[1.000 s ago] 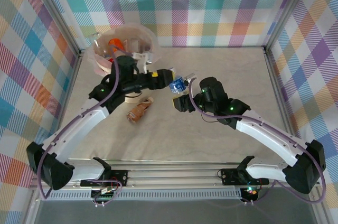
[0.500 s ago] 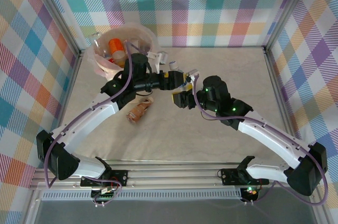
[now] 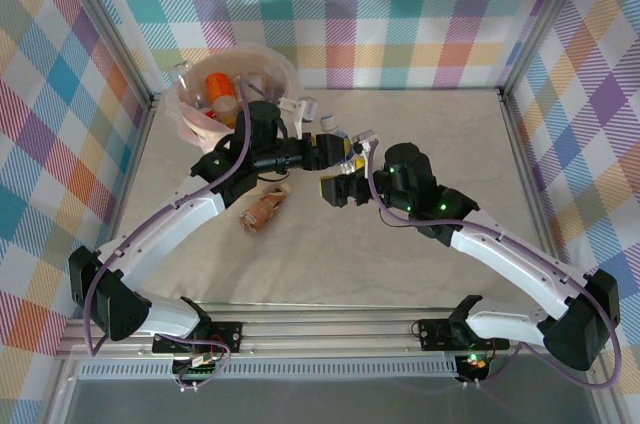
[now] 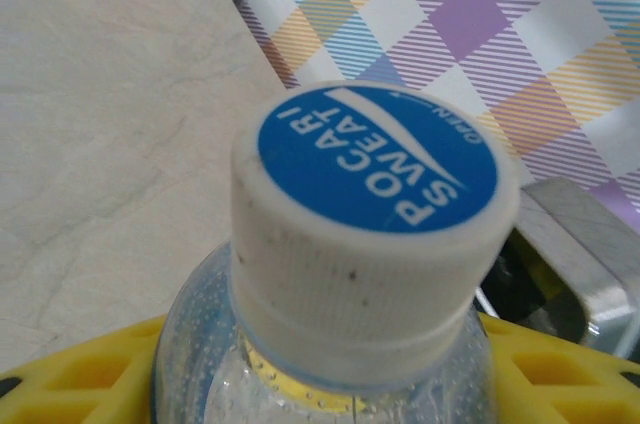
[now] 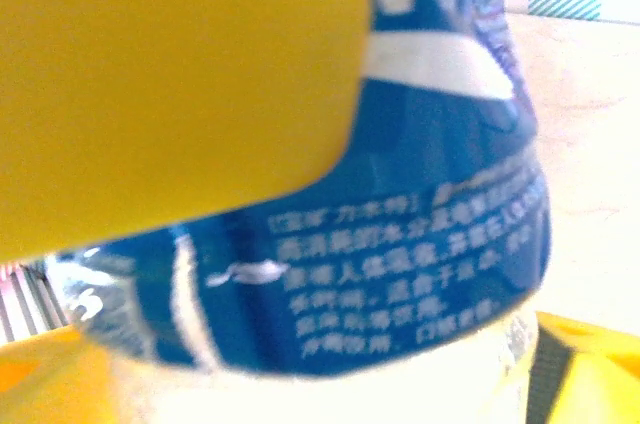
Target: Put the plastic bottles in the bin
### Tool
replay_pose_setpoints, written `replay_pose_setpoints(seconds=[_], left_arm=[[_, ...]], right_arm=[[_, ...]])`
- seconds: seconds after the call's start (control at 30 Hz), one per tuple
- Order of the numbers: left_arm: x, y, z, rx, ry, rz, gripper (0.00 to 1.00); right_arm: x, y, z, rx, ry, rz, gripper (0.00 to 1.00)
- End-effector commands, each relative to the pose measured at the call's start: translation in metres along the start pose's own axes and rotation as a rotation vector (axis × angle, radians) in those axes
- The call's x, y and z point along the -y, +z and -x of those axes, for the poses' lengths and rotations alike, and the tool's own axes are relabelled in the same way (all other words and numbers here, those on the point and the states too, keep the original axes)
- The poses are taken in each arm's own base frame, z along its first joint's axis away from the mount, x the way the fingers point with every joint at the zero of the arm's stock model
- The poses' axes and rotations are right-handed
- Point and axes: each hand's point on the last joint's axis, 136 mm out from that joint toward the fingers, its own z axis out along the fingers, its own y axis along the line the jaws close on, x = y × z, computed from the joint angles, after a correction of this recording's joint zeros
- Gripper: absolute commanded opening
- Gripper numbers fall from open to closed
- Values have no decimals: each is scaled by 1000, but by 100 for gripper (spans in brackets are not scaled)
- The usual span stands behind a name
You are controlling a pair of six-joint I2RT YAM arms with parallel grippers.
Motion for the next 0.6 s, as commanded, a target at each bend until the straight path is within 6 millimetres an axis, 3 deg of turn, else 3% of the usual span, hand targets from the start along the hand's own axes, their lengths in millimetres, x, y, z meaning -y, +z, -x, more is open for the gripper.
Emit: replay_pose_setpoints(seconds=[0.0, 0.1, 0.2, 0.47, 0.57], left_arm=[[11, -15, 19, 71, 73, 36, 37], [-2, -29, 27, 77, 113, 148, 36], [-10, -48, 49, 124, 147, 228, 35], [-23, -117, 130, 280, 230, 396, 33], [-38, -141, 157, 345, 216, 454, 33]], right_arm=[[-5, -8, 18, 44, -1, 11, 100], [-6, -14, 17, 25, 4, 3, 100], [-9, -21, 16, 3, 8, 10, 100], [3, -35, 10, -14, 26, -68, 100], [10, -34, 6, -30, 36, -103, 100]])
